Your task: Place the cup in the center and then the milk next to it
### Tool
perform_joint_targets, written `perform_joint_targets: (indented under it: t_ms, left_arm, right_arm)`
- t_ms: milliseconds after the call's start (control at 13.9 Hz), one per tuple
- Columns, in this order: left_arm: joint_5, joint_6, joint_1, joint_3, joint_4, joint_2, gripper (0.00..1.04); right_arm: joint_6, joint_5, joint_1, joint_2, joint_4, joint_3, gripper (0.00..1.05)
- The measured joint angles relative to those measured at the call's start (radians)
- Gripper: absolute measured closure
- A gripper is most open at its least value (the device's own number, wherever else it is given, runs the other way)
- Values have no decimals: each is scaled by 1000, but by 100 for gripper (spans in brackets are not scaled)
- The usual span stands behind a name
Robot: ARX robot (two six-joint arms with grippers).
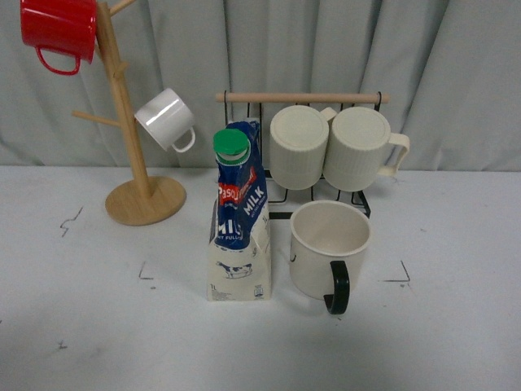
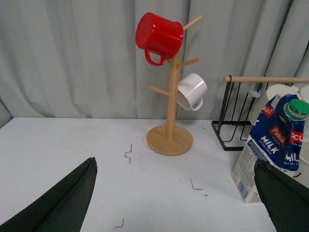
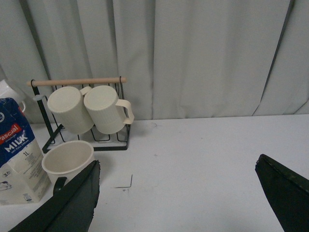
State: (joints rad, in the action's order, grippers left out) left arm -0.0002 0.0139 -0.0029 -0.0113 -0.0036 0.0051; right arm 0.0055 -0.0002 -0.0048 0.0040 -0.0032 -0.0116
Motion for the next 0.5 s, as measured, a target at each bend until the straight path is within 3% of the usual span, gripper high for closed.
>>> perform_joint_targets:
  t_ms: [502]
  left_arm:
    - [0,0,0,0,0,0,7]
  right_arm:
    - [0,0,0,0,0,0,6]
